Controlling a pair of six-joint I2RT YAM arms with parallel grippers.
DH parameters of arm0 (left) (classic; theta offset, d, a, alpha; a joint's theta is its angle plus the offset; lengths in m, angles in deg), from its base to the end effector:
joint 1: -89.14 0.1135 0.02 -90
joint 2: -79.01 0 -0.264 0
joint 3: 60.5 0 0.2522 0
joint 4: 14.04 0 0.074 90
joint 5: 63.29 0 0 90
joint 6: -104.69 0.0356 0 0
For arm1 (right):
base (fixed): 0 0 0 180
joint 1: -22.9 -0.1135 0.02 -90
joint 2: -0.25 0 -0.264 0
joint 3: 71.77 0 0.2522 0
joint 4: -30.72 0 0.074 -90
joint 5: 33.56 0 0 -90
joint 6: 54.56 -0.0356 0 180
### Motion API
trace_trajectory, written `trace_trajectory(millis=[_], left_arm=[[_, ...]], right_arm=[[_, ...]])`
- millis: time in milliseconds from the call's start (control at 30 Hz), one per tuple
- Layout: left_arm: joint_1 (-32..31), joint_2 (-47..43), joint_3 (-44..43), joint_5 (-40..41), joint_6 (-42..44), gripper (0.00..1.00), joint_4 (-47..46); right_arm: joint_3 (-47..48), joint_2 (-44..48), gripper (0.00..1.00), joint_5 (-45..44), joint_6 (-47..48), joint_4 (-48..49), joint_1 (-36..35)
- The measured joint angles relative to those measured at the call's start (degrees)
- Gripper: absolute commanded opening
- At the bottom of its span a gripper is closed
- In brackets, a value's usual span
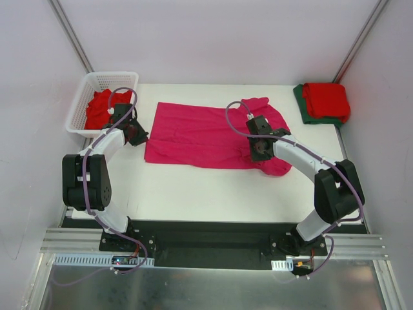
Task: Fold and stack the t-shirts
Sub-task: Fold the flattened tshirt in 1/3 of the way
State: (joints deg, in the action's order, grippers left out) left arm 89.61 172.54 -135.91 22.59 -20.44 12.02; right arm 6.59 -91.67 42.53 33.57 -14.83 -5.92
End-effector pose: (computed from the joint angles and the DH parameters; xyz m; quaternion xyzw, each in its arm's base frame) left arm 0.3545 0.0004 0.2222 -0.2681 0.8807 -0.1475 0.3615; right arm 0.2930 0.1515 0.2251 -0.1916 0.9380 -0.0426 0.2858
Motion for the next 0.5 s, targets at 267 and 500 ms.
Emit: trace_trajectory(millis=[267, 500], left_arm=[[0.0, 0.0, 0.0, 0.0, 0.0, 0.00, 0.0], [0.0, 0.0, 0.0, 0.0, 0.0, 0.00, 0.0]], right_arm=[[0.0, -0.1, 0.29, -0.2, 0.4, 0.0, 0.0], [0.0, -0.1, 0.29, -0.2, 0.4, 0.0, 0.0]])
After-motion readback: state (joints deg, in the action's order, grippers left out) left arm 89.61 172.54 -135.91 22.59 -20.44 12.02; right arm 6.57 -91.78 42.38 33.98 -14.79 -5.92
